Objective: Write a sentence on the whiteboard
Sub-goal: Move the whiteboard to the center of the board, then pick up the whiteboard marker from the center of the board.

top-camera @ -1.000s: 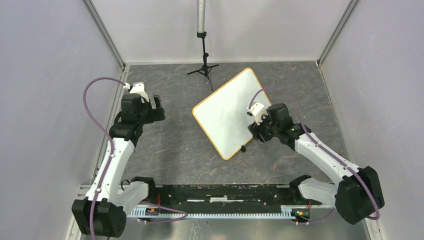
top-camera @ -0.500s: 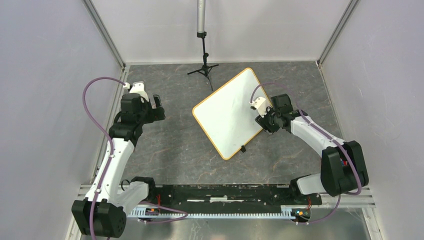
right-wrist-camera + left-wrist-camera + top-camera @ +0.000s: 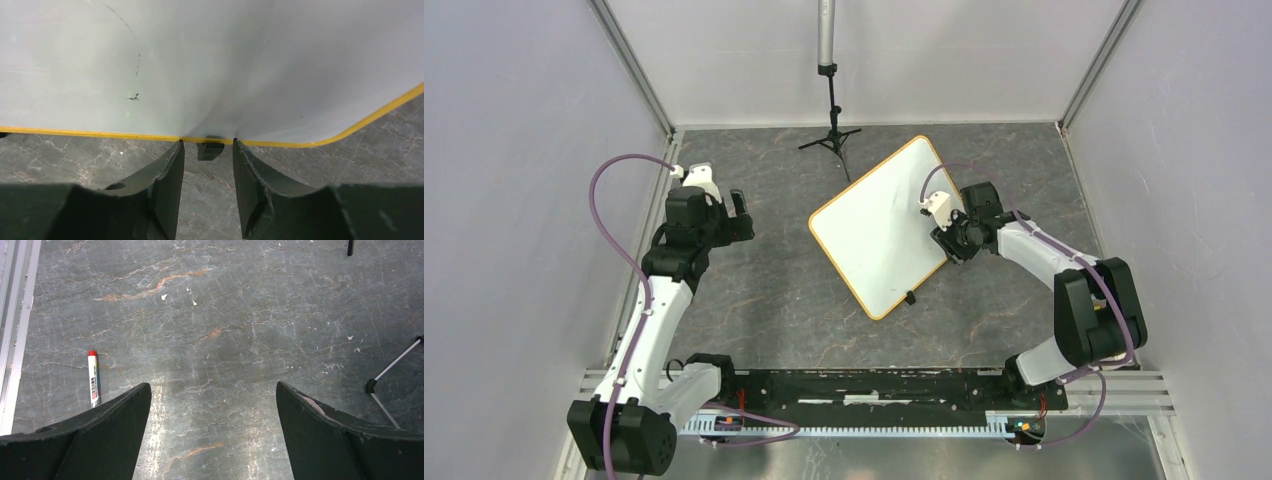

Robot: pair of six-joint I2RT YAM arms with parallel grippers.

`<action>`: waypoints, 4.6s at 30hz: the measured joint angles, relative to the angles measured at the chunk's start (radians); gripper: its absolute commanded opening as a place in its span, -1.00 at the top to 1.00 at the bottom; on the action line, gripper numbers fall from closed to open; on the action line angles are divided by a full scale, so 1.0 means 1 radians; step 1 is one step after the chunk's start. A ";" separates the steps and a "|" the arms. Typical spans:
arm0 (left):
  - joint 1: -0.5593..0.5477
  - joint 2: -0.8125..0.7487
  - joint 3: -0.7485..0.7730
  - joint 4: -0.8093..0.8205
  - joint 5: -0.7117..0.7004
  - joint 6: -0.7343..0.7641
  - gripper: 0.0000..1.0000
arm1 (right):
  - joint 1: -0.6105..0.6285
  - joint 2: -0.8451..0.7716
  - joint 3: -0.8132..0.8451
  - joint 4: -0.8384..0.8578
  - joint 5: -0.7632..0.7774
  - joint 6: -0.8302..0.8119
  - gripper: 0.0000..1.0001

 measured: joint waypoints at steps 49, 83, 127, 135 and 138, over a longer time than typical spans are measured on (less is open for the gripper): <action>0.000 0.005 0.000 0.000 -0.007 0.000 -1.00 | 0.226 -0.291 -0.254 -0.076 0.002 0.450 1.00; 0.125 0.275 0.188 -0.339 0.177 0.433 -0.84 | 0.244 -0.564 -0.202 -0.153 -0.242 0.381 -0.44; 0.311 0.837 0.279 -0.201 0.106 0.592 0.95 | 0.152 -0.444 0.081 -0.225 -0.455 0.230 -0.68; 0.293 0.658 0.462 -0.393 0.203 0.598 0.95 | 0.151 -0.462 0.093 -0.169 -0.456 0.313 -0.68; 0.227 0.533 0.608 -0.455 0.234 0.618 0.95 | 0.151 -0.465 0.107 -0.138 -0.460 0.355 -0.68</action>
